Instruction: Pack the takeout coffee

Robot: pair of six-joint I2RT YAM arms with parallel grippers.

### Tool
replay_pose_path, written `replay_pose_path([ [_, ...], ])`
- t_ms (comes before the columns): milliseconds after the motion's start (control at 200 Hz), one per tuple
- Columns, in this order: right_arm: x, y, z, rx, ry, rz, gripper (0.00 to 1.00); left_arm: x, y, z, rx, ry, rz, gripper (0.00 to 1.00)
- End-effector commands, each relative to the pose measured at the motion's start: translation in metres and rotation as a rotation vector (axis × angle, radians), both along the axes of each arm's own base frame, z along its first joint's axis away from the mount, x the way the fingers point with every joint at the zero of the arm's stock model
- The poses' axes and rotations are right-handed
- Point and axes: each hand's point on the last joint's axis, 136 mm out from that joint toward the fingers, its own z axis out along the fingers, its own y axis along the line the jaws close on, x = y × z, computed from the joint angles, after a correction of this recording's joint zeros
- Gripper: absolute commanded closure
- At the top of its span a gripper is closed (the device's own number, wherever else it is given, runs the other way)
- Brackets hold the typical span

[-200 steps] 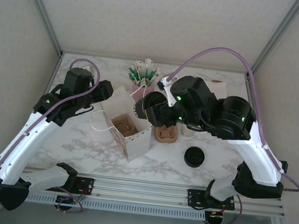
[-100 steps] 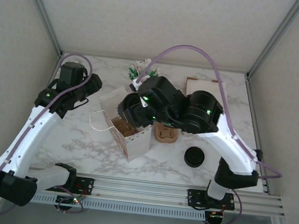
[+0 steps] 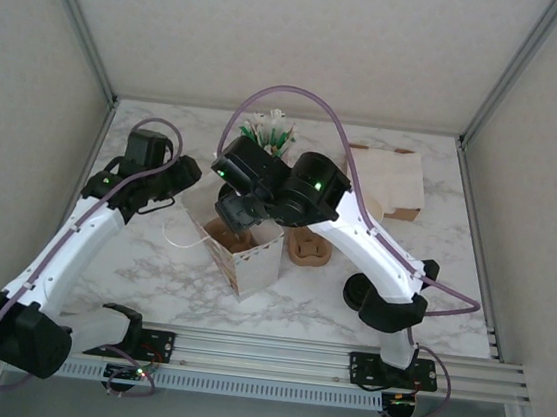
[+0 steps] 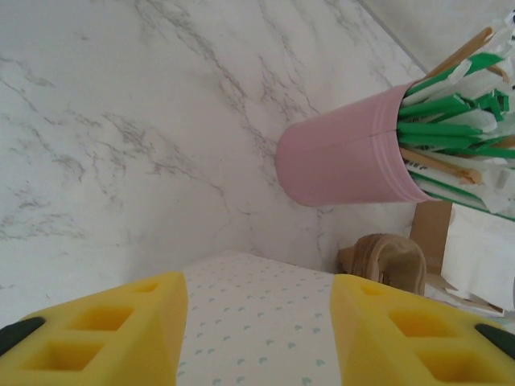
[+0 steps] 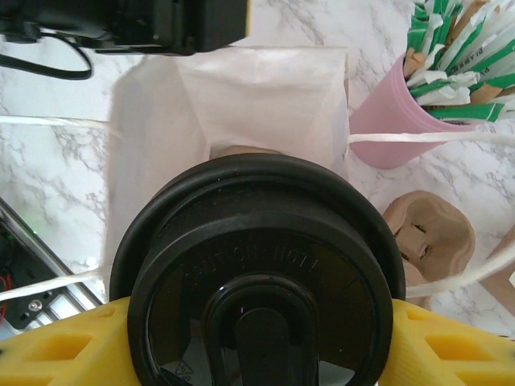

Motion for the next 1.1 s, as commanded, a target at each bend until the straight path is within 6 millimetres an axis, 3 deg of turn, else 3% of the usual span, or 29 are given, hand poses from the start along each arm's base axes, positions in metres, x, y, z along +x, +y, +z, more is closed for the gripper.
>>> replay_pose_path([
  [0,-0.003,0.005,-0.008,-0.021,0.034,0.042,0.38,-0.013,-0.006,-0.013,-0.063,0.049,-0.009,0.51],
  [255,0.001,0.012,-0.034,-0.085,0.075,0.063,0.39,-0.027,-0.017,-0.014,-0.145,0.07,-0.027,0.51],
  [546,0.007,0.019,-0.048,-0.115,0.081,0.061,0.4,-0.033,-0.01,0.017,-0.131,0.004,-0.007,0.47],
  [661,0.009,0.021,-0.051,-0.117,0.084,0.065,0.4,-0.033,0.004,0.025,-0.061,-0.014,0.035,0.44],
  [931,0.006,0.027,-0.065,-0.141,0.116,0.093,0.41,-0.038,0.058,0.047,0.122,-0.106,0.223,0.4],
  [1096,0.005,0.031,-0.069,-0.142,0.129,0.108,0.42,-0.035,0.068,0.031,0.105,-0.08,0.27,0.46],
])
